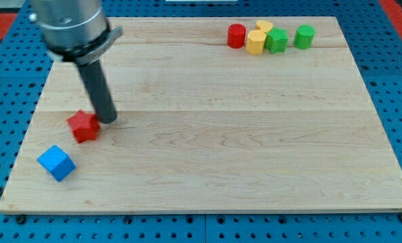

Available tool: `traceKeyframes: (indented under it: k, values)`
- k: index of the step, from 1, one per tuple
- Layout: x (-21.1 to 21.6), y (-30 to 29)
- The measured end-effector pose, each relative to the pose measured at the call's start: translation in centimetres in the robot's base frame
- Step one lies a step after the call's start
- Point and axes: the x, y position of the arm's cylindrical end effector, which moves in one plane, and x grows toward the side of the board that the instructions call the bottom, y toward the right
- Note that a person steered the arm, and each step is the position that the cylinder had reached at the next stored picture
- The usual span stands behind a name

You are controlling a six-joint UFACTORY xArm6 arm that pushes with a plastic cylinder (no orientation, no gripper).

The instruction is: Move blue triangle above red star

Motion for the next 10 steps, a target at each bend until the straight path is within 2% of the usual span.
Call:
traceKeyframes:
  k: [1,2,3,4,5,6,7,8,9,10]
  values:
    - [1.4,-1.4]
    - [-6.8,-1.3]
    - [-16.9,-2.2]
    - [-21.8,-6.8]
    - [-23.6,-12.9]
    - [-21.1,-12.6]
    - [-17.8,-4.8]
    - [-9.6,-2.6]
    - [-10.5,-3.1]
    - [-14.0,-2.6]
